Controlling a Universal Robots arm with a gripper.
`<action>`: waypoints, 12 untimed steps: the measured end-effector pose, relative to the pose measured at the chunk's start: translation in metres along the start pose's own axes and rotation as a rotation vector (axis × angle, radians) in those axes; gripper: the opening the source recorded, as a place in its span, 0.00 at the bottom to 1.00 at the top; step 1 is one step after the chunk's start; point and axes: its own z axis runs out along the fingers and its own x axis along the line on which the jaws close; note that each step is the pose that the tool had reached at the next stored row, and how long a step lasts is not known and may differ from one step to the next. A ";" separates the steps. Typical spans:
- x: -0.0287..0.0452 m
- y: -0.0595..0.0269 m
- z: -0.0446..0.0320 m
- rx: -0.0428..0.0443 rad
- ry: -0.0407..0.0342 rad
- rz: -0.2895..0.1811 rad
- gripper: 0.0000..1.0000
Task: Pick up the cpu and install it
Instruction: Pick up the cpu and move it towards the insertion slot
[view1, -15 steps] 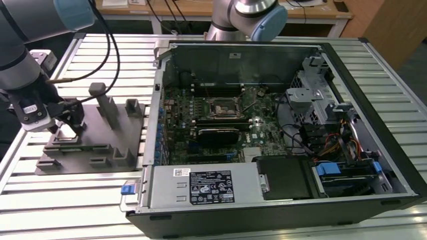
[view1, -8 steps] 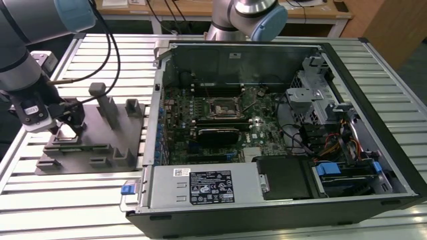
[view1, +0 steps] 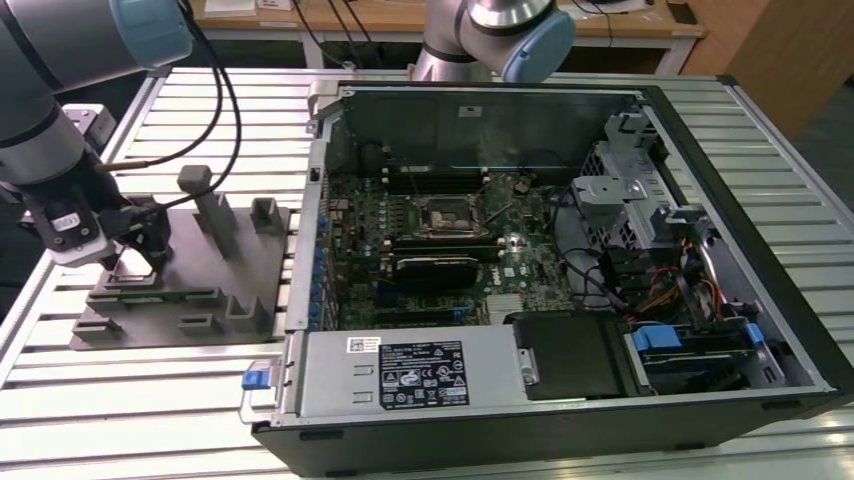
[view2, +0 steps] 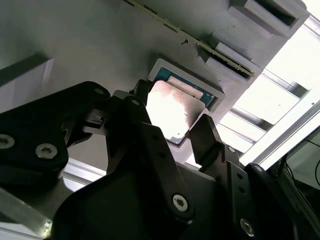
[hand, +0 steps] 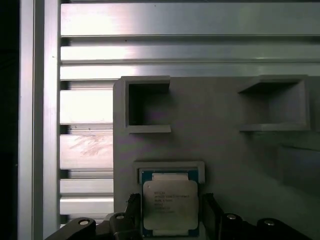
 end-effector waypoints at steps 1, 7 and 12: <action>0.0000 0.0000 0.0003 0.0000 0.0001 -0.003 0.60; 0.0001 0.0000 0.0021 0.0000 0.0006 -0.014 0.60; 0.0000 -0.0001 0.0031 -0.0058 0.0007 -0.015 0.60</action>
